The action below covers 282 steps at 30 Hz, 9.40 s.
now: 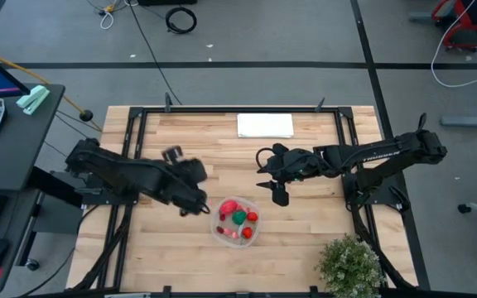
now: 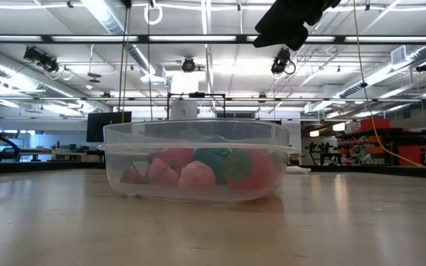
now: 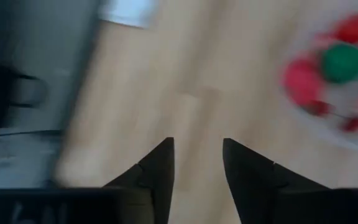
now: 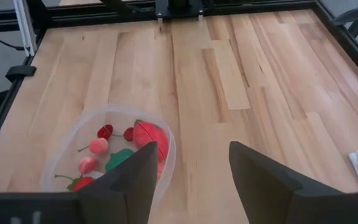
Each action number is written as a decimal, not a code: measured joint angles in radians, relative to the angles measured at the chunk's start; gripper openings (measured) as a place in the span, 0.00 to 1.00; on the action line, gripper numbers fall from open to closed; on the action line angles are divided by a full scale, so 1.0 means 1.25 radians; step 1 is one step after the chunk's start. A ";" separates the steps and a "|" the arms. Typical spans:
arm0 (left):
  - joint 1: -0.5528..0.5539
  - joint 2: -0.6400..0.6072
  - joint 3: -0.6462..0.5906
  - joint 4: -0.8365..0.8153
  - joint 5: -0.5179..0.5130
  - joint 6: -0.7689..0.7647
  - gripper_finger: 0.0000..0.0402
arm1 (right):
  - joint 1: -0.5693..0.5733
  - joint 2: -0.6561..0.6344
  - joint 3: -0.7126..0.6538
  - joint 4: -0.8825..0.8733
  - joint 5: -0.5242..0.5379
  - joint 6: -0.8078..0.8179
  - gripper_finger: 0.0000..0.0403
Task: Pick and placing Produce into tupperware
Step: Return to Home Position
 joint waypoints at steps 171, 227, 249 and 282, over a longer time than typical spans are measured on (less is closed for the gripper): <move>0.147 -1.176 -1.374 1.250 0.382 0.363 0.23 | 0.008 -0.866 -0.820 0.284 0.011 0.125 0.52; 0.147 -1.176 -1.374 1.254 0.384 0.363 0.23 | 0.008 -0.865 -0.802 0.281 0.011 0.125 0.52; 0.147 -1.176 -1.373 1.254 0.384 0.364 0.23 | 0.008 -0.865 -0.802 0.281 0.012 0.125 0.52; 0.147 -1.177 -1.373 1.254 0.384 0.363 0.21 | 0.008 -0.865 -0.802 0.281 0.012 0.125 0.52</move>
